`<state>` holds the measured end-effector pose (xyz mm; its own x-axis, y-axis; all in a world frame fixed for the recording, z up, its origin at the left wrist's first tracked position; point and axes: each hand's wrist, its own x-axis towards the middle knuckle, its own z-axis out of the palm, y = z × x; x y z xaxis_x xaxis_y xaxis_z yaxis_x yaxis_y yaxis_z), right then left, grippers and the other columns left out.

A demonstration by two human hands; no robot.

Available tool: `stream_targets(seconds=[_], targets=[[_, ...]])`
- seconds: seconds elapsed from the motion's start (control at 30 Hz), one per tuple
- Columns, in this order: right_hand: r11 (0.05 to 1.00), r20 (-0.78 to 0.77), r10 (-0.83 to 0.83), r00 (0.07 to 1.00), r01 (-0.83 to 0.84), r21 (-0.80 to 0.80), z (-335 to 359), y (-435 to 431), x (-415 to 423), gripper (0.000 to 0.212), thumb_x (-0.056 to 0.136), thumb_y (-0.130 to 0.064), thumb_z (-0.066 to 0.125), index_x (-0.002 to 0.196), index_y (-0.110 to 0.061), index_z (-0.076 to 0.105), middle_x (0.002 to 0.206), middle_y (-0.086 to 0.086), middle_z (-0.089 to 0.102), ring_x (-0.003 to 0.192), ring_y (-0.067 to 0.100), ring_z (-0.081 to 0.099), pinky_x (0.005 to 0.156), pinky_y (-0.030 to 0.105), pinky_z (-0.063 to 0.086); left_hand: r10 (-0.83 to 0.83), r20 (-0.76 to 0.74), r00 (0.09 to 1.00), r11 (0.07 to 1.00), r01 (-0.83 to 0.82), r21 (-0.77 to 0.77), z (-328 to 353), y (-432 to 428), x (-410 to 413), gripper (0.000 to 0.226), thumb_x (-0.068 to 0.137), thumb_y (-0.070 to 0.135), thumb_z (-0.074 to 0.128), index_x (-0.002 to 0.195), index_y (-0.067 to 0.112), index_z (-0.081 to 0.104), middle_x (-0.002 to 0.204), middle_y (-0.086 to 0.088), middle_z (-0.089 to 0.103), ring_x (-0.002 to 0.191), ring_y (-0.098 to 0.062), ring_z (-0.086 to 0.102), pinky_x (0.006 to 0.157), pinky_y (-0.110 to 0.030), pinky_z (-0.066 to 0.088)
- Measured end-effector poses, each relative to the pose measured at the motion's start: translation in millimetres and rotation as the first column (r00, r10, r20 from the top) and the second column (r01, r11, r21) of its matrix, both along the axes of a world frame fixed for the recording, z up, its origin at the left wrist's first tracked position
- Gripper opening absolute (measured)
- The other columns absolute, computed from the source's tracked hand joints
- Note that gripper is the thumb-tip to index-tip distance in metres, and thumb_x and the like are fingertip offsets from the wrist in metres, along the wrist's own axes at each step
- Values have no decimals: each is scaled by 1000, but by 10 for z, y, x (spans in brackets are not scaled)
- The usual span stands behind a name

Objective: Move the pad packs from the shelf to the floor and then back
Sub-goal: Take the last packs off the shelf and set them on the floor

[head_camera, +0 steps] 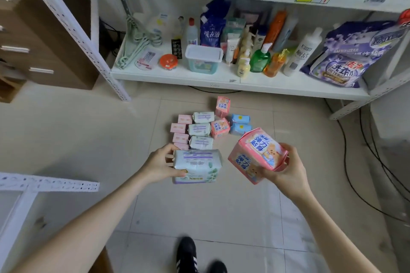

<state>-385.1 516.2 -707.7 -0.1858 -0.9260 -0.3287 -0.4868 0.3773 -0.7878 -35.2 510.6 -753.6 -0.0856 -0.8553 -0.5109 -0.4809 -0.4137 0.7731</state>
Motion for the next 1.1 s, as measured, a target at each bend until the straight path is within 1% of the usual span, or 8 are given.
stream_targets(seconds=[0.17,0.23,0.33,0.43,0.6,0.73,0.93,1.1], targets=[[1000,16,27,1000,-27,12,-1028,-125,45,75,55,-17,91,111,-37,46,96,-17,65,79,-8,62,55,9,47,22,-4,1000,999,-22,50,-1066,-145,-56,55,59,11,91,99,24,56,112,7,65,108,-7,59,80,-13,49],[999,19,52,998,-53,11,-1482,-181,47,76,54,-18,92,112,-36,46,94,-17,66,76,-8,62,53,7,45,25,-16,1000,998,-24,53,-1533,-187,-94,56,60,8,90,100,25,56,113,9,65,107,-7,59,76,-9,48],[997,45,76,996,-77,18,-2171,-285,34,77,54,-20,93,113,-36,47,93,-18,66,74,-6,63,53,7,45,31,-35,999,998,-29,57,-2239,-262,-124,55,60,5,90,101,22,57,113,9,65,107,-7,60,75,-7,47],[997,61,75,995,-76,4,-2831,-365,16,78,53,-19,94,114,-34,47,94,-17,66,74,-6,63,53,7,45,43,-43,998,997,-40,65,-2932,-288,-112,56,59,2,89,103,14,56,113,1,67,109,-13,61,86,-20,52],[994,70,105,992,-104,-12,-3786,-496,-4,80,53,-15,94,116,-29,48,100,-11,65,78,-3,63,58,10,49,35,-95,995,998,-30,62,-3907,-300,-56,59,56,-7,88,102,11,56,113,-5,68,107,-16,65,83,-21,53],[992,65,123,990,-122,-25,-4341,-575,28,82,52,-16,94,118,-28,48,102,-11,65,80,-2,62,63,18,49,24,-112,993,999,-20,41,-4460,-295,37,60,55,-6,89,103,10,56,113,-3,68,107,-13,65,85,-24,54],[988,63,140,988,-135,-78,-4873,-617,99,75,54,-8,91,113,-29,50,99,-11,66,78,-3,60,59,11,48,45,-141,989,999,-46,-2,-4983,-331,116,63,57,-9,88,105,13,54,115,-2,65,104,-7,64,84,-20,52],[986,71,139,988,-131,-99,-5097,-575,115,75,55,-6,90,115,-26,50,99,-12,65,79,-3,59,61,12,48,56,-146,988,997,-63,-41,-5183,-315,144,66,56,-5,90,107,16,53,117,1,65,107,-11,63,85,-23,53]])
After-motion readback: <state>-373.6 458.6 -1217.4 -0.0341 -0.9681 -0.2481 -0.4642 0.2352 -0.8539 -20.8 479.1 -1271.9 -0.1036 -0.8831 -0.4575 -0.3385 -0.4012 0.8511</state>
